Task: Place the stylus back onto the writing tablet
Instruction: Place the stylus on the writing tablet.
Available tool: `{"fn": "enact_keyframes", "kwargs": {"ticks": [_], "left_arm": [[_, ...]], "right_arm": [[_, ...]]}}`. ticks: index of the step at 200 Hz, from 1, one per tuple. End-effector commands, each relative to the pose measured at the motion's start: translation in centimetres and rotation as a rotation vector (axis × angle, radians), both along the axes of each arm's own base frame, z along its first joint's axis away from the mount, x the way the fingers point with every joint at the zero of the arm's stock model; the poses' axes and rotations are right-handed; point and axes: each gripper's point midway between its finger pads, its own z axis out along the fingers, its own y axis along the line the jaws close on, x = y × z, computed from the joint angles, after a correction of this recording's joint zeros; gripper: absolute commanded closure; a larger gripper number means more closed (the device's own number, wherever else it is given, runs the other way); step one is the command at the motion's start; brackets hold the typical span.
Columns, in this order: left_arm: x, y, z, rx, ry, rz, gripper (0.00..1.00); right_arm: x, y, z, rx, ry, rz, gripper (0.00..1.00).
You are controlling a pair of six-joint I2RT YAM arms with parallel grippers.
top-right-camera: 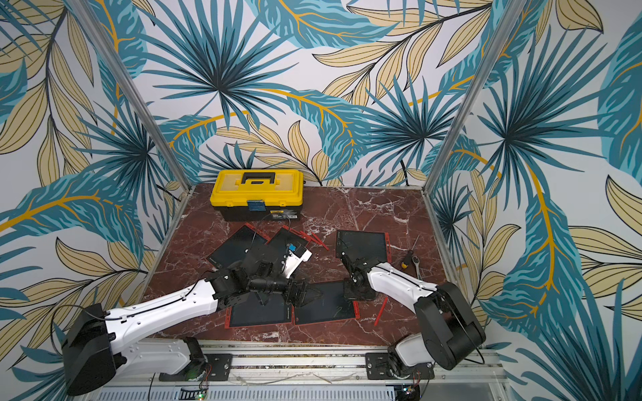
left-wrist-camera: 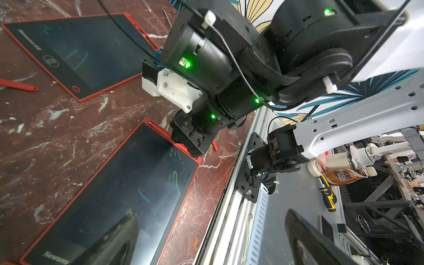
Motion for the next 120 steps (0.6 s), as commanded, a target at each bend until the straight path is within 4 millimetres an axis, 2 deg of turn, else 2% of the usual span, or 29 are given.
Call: {"fn": "enact_keyframes", "kwargs": {"ticks": [1,56,120], "left_arm": [[-0.08,0.11,-0.02,-0.009,-0.011,0.003,0.01],[-0.08,0.17,0.07,-0.011,-0.015,0.005,0.00],[-0.17,0.22,0.17,-0.013,-0.014,0.004,0.01]], "right_arm": [[-0.48,-0.39,-0.79,-0.034,0.028,-0.011,1.00],[-0.85,-1.17,-0.95,-0.104,0.058,-0.023,1.00],[-0.94,-0.82,-1.12,-0.127,0.075,-0.019,1.00]]}}
